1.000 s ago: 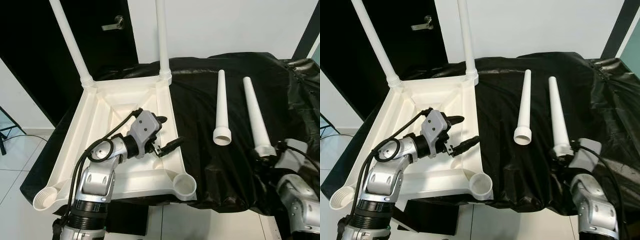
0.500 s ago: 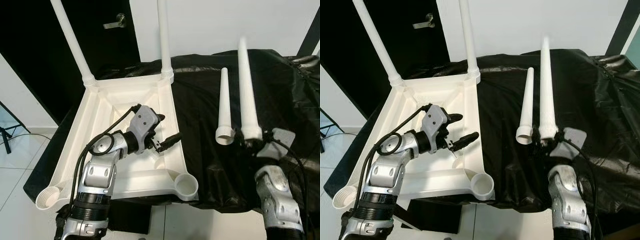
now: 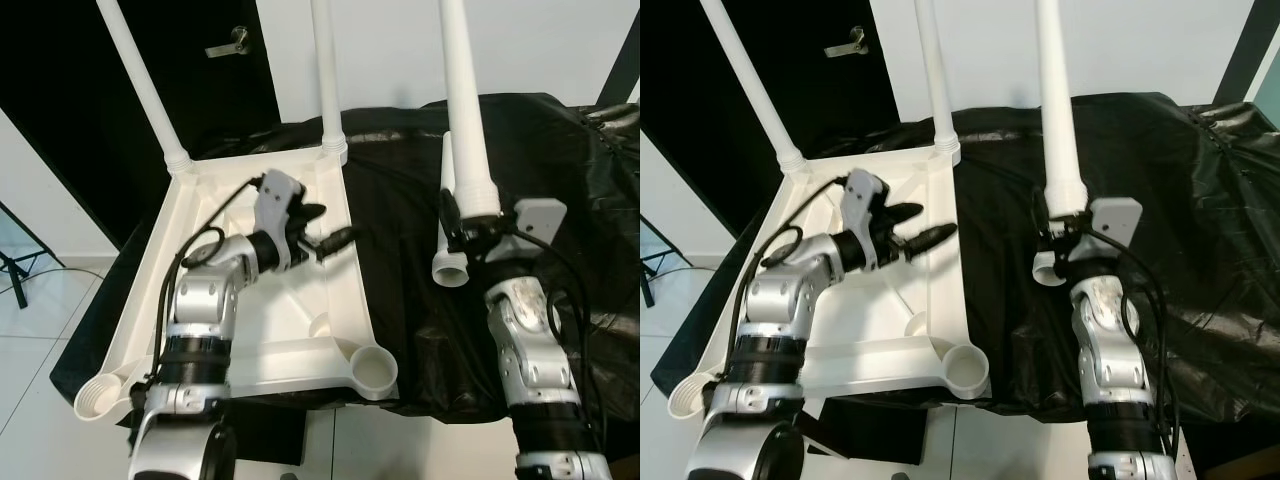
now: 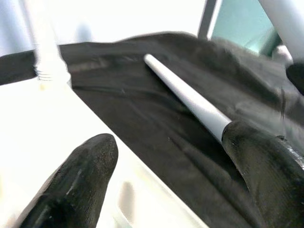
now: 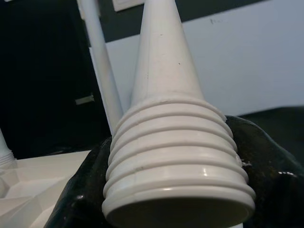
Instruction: Building children table
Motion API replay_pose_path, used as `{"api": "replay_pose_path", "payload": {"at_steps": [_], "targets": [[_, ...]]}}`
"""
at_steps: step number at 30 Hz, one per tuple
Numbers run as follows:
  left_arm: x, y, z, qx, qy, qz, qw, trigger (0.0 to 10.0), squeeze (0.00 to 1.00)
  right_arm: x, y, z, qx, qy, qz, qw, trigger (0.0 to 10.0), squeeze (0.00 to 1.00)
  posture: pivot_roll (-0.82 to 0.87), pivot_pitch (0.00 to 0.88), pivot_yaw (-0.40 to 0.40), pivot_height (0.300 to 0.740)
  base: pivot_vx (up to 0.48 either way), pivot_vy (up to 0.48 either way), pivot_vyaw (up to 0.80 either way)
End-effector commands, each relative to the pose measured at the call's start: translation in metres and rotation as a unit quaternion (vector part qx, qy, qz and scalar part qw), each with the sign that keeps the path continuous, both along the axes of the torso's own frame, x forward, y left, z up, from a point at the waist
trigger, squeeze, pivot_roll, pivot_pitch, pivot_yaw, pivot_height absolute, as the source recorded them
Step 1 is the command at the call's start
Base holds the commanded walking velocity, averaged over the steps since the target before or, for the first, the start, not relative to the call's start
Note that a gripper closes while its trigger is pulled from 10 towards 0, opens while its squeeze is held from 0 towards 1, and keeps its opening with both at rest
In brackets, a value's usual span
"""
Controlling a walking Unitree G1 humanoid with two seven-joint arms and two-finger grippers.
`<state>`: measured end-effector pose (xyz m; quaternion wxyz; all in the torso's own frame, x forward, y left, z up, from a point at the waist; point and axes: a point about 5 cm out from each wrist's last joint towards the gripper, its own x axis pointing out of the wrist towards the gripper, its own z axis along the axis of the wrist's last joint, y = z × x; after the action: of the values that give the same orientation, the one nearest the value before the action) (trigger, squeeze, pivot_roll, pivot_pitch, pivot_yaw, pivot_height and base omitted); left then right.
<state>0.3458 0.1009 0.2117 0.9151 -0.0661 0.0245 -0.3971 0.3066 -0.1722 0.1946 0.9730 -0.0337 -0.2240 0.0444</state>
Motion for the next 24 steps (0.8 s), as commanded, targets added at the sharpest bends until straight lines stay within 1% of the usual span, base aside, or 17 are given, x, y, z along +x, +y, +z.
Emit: {"api": "replay_pose_path", "payload": {"at_steps": [1,2,3,4,6,7,8,9,12,13,14,15,18,19,20,21,24], "targets": [[0.001,0.001,-0.001,-0.016,0.015,-0.001,1.0,10.0,0.0,0.001,0.005,0.005,-0.006,-0.016,0.011,1.0,10.0,0.0,-0.07,0.0,0.09,0.74,0.0,0.0,0.0],[0.002,0.0,0.005,-0.05,0.025,-0.017,0.998,10.0,0.0,0.002,0.009,0.009,-0.013,-0.026,0.018,0.999,10.0,0.0,-0.07,0.0,0.091,0.74,0.0,0.0,0.0],[0.002,0.0,0.005,-0.05,0.025,-0.017,0.998,10.0,0.0,0.002,0.009,0.009,-0.013,-0.026,0.018,0.999,10.0,0.0,-0.07,0.0,0.091,0.74,0.0,0.0,0.0],[0.004,0.0,0.01,-0.079,0.03,-0.027,0.996,10.0,0.73,0.003,0.013,0.013,-0.016,-0.033,0.03,0.999,10.0,0.0,-0.07,0.0,0.093,0.74,0.0,0.0,0.0],[0.004,0.0,0.01,-0.079,0.03,-0.027,0.996,10.0,0.73,0.003,0.013,0.013,-0.016,-0.033,0.03,0.999,10.0,0.0,-0.07,0.0,0.093,0.74,0.0,0.0,0.0],[0.006,0.0,0.015,-0.106,0.038,-0.038,0.993,10.0,1.0,0.003,0.018,0.015,-0.03,-0.04,0.042,0.998,10.0,0.0,-0.08,0.0,0.096,0.74,0.0,0.0,0.0],[0.008,0.0,0.02,-0.13,0.044,-0.049,0.989,10.0,1.0,0.003,0.023,0.017,-0.043,-0.046,0.053,0.997,10.0,0.0,-0.08,0.0,0.098,0.74,0.0,0.0,0.0],[0.009,0.001,0.025,-0.139,0.044,-0.056,0.988,10.0,1.0,0.003,0.026,0.017,-0.051,-0.048,0.063,0.996,10.0,0.0,-0.08,0.0,0.098,0.74,0.0,0.0,0.0],[0.01,0.001,0.027,-0.142,0.043,-0.061,0.987,10.0,1.0,0.003,0.028,0.017,-0.055,-0.048,0.069,0.995,10.0,0.0,-0.08,0.0,0.098,0.74,0.0,0.0,0.0],[0.011,0.001,0.032,-0.158,0.045,-0.067,0.984,10.0,0.93,0.002,0.031,0.017,-0.063,-0.049,0.079,0.994,10.0,0.0,-0.08,0.0,0.097,0.74,0.0,0.0,0.0],[0.01,0.001,0.037,-0.173,0.043,-0.079,0.981,10.0,0.0,0.002,0.035,0.016,-0.071,-0.048,0.091,0.992,10.0,0.0,-0.08,0.0,0.096,0.74,0.0,0.0,0.0],[0.009,0.001,0.04,-0.185,0.042,-0.087,0.978,10.0,0.0,0.001,0.037,0.015,-0.077,-0.048,0.1,0.991,10.0,0.0,-0.08,0.0,0.096,0.74,0.0,0.0,0.0],[0.008,0.001,0.043,-0.196,0.04,-0.093,0.975,10.0,0.0,0.0,0.04,0.012,-0.084,-0.044,0.112,0.989,10.0,0.0,-0.08,0.0,0.092,0.74,0.0,0.0,0.0],[0.007,0.001,0.046,-0.209,0.042,-0.103,0.972,10.0,0.0,-0.001,0.044,0.009,-0.093,-0.039,0.126,0.987,10.0,0.0,-0.08,0.0,0.089,0.74,0.0,0.0,0.0],[0.007,0.001,0.046,-0.209,0.042,-0.103,0.972,10.0,0.0,-0.001,0.044,0.009,-0.093,-0.039,0.126,0.987,10.0,0.0,-0.08,0.0,0.089,0.74,0.0,0.0,0.0],[0.005,0.0,0.051,-0.221,0.044,-0.116,0.967,10.0,0.0,-0.004,0.05,0.003,-0.105,-0.032,0.146,0.983,10.0,0.0,-0.08,0.0,0.085,0.74,0.0,0.0,0.0],[0.005,0.001,0.054,-0.228,0.044,-0.121,0.965,10.0,0.0,-0.007,0.056,-0.002,-0.119,-0.026,0.165,0.979,10.0,0.0,-0.08,0.0,0.084,0.74,0.0,0.0,0.0]]}}
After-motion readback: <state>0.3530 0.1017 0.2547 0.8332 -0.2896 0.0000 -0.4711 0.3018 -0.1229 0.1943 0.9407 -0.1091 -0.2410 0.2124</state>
